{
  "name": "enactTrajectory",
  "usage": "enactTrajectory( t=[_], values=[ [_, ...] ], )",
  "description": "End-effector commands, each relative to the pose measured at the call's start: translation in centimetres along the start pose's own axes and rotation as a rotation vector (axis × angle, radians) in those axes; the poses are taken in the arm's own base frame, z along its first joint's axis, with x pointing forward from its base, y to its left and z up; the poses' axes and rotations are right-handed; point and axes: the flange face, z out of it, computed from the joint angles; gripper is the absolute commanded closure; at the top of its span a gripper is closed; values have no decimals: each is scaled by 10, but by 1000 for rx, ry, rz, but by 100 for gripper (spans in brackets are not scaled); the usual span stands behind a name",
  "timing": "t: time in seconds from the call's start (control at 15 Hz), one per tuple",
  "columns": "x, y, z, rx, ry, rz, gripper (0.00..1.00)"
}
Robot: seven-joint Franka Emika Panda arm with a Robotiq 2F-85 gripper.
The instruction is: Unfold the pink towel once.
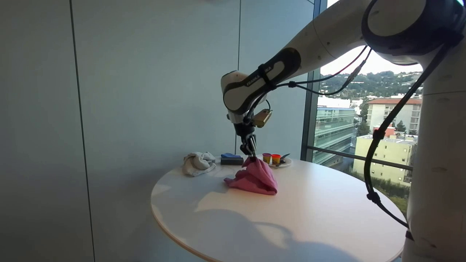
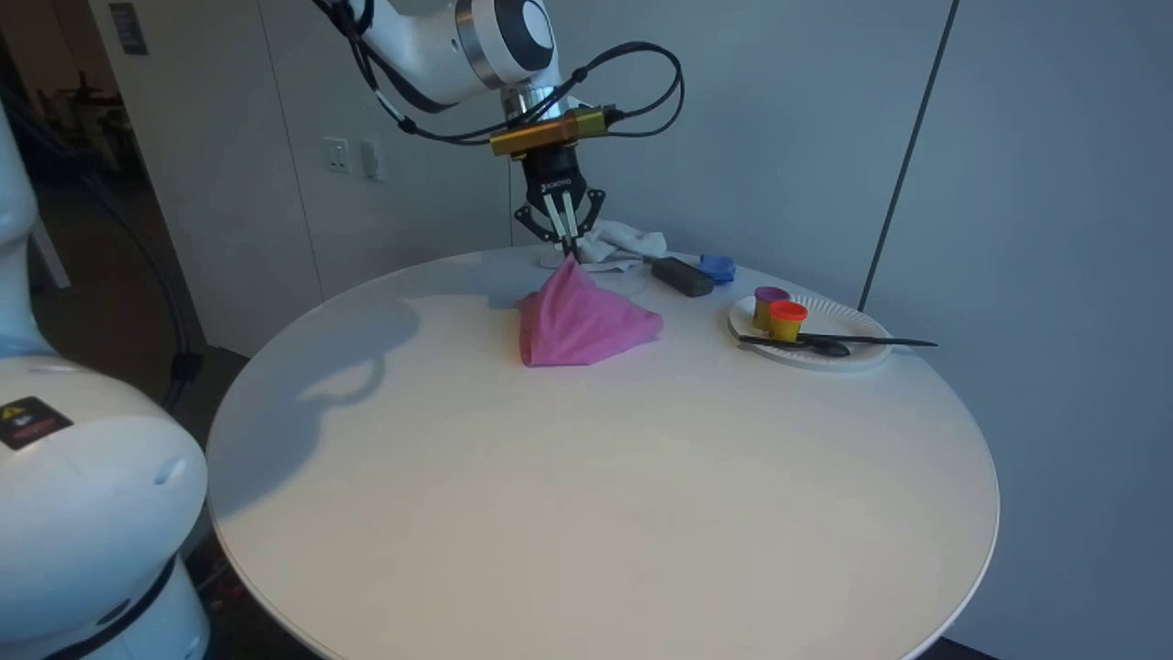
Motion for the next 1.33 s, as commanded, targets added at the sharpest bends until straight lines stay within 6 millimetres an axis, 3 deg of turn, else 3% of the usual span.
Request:
enactTrajectory(
  t=[0.0, 0.4, 0.67, 0.87, 0.93, 1.07, 1.27],
  values=[
    [-41, 3, -7, -82, -105, 160, 93],
    [-99, -3, 14, -196, -357, 394, 93],
    [-131, -5, 46, -234, -554, 531, 93],
    [-140, -6, 77, -60, -575, 603, 93],
    [-140, -7, 85, 7, -555, 607, 68],
    [-139, -8, 94, 112, -511, 650, 64],
    [-139, -6, 93, 86, -457, 692, 46]
  ],
)
